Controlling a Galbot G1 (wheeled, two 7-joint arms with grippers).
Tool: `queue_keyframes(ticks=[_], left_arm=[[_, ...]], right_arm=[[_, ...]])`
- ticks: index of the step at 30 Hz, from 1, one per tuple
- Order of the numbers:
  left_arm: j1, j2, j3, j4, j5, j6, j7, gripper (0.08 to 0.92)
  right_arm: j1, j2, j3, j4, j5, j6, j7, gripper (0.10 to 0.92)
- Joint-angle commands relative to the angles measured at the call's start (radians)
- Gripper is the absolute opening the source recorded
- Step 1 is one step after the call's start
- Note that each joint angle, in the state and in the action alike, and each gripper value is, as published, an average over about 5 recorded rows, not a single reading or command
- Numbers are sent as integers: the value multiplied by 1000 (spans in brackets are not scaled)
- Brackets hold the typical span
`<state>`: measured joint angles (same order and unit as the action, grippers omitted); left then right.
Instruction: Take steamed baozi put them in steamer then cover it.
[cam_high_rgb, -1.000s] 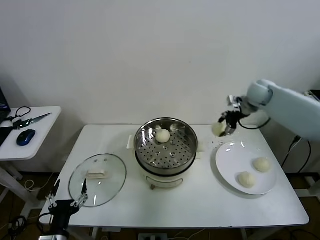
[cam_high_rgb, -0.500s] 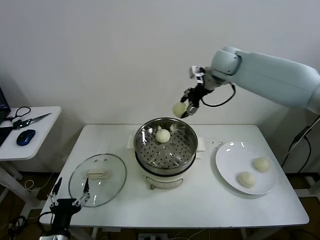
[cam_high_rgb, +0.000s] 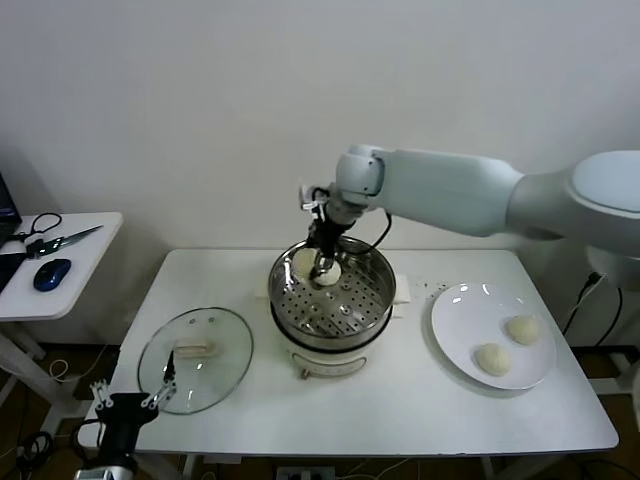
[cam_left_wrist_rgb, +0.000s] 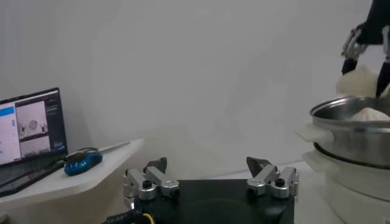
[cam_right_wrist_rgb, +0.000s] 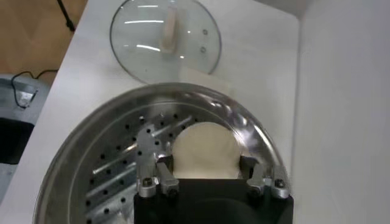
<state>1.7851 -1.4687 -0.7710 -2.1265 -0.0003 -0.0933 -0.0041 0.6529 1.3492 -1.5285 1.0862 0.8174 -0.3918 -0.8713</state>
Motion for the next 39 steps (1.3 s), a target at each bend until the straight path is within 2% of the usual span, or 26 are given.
queue_keyframes(ticks=[1,10,16,19,30,35,39], left_arm=[[-1,6,-3,14,6,-4,-1,823],[-7,4,1,20,23,-1,1,823],[-15,5,1,20,25,4,0,823],[-15,6,0,22,25,4,0,823],[-16,4,2,18,31,10,-1,823],[-15,3,2,21,34,11,-2,823],[-7,4,1,20,35,10,-2,823]], right_arm=[[-101,66,-18,-26,-24,-13,24,687],[-118,64,-12,-40,-42,-8,23,698],[-98,39,6,-18,-40,-7,14,806],[-54,0,16,12,-41,0,-6,820],[250,-354,-89,219,-84,109,-175,823],[264,-547,-116,311,-215,134,-195,823],[177,-694,-75,327,-368,153,-210,823]])
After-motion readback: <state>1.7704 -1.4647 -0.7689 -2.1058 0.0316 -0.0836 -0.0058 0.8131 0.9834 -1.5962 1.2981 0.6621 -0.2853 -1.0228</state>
